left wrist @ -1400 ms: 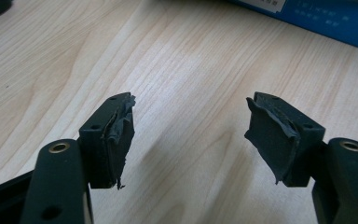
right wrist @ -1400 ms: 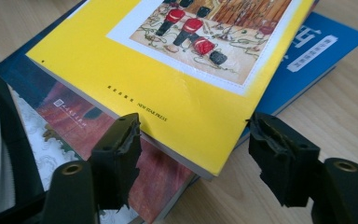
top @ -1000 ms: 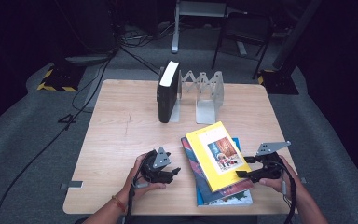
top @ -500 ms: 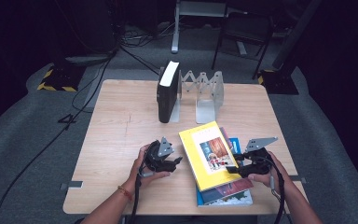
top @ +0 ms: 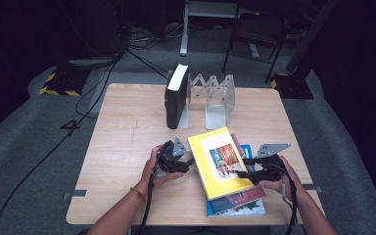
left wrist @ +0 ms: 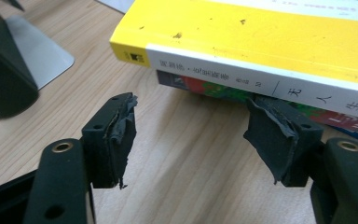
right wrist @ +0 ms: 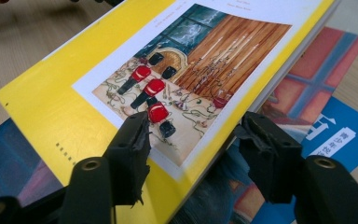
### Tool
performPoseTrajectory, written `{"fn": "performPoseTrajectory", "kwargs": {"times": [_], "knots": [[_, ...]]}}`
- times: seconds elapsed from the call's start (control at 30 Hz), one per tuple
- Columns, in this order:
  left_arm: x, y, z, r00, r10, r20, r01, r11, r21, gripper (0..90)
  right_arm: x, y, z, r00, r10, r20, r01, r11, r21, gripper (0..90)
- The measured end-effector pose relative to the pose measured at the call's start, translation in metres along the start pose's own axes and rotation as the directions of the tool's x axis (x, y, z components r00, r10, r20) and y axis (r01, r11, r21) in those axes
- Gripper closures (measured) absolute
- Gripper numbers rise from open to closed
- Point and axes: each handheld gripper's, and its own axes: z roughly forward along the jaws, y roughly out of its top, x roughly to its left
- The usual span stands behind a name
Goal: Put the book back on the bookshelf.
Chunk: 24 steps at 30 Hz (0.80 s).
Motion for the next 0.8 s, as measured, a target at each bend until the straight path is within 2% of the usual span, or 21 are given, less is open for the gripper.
{"fn": "performPoseTrajectory", "kwargs": {"times": [0.07, 0.17, 0.27, 0.33, 0.4, 0.47, 0.53, 0.63, 0.67, 0.7, 0.73, 0.8], "knots": [[0.003, -0.001, -0.001, 0.9999, -0.010, -0.013, 0.010, 0.9999, -0.003, 34.2, 0.003, 0.002, 0.000, 0.9996, -0.026, -0.003, 0.026, 1.000, -0.004, 46.3], [0.007, -0.002, -0.002, 0.9996, -0.015, -0.023, 0.015, 0.9999, 0.000, 36.8, 0.006, 0.006, 0.000, 0.9980, -0.058, -0.026, 0.056, 0.997, -0.045, 47.6], [0.009, -0.001, -0.002, 0.9993, -0.009, -0.035, 0.009, 0.9999, -0.005, 36.7, 0.005, 0.013, 0.003, 0.9957, -0.075, -0.056, 0.070, 0.994, -0.083, 43.3], [0.011, 0.000, -0.001, 0.9991, -0.001, -0.043, 0.001, 1.0000, -0.005, 36.7, 0.001, 0.016, 0.010, 0.9950, -0.070, -0.071, 0.067, 0.996, -0.054, 38.0], [0.013, 0.000, 0.001, 0.9995, -0.007, -0.031, 0.007, 1.0000, -0.006, 36.7, -0.005, 0.017, 0.019, 0.9941, -0.048, -0.098, 0.044, 0.998, -0.038, 38.3], [0.015, 0.000, 0.002, 0.9997, -0.013, -0.021, 0.012, 0.9999, -0.007, 37.3, -0.008, 0.019, 0.025, 0.9921, -0.021, -0.124, 0.015, 0.998, -0.055, 42.1], [0.018, 0.000, 0.003, 0.9997, -0.022, -0.014, 0.022, 0.9997, -0.008, 37.2, -0.007, 0.021, 0.027, 0.9927, -0.025, -0.118, 0.017, 0.998, -0.066, 44.6], [0.018, 0.001, 0.004, 0.9995, -0.026, -0.016, 0.026, 0.9996, -0.013, 37.0, -0.008, 0.022, 0.023, 0.9940, -0.014, -0.109, 0.002, 0.995, -0.102, 60.6], [0.018, 0.001, 0.004, 0.9995, -0.026, -0.016, 0.026, 0.9996, -0.013, 37.5, -0.008, 0.022, 0.023, 0.9940, -0.014, -0.109, 0.002, 0.995, -0.102, 60.6], [0.018, 0.002, 0.005, 0.9996, -0.023, -0.017, 0.023, 0.9997, -0.013, 37.5, -0.008, 0.021, 0.022, 0.9941, -0.010, -0.108, -0.002, 0.994, -0.110, 65.5], [0.018, 0.002, 0.005, 0.9996, -0.019, -0.019, 0.019, 0.9997, -0.016, 38.4, -0.006, 0.020, 0.019, 0.9939, -0.036, -0.104, 0.021, 0.990, -0.139, 71.2], [0.017, 0.004, 0.004, 0.9998, -0.016, -0.009, 0.015, 0.9995, -0.029, 40.9, -0.006, 0.019, 0.017, 0.9935, -0.039, -0.107, 0.023, 0.989, -0.145, 72.7]]}}
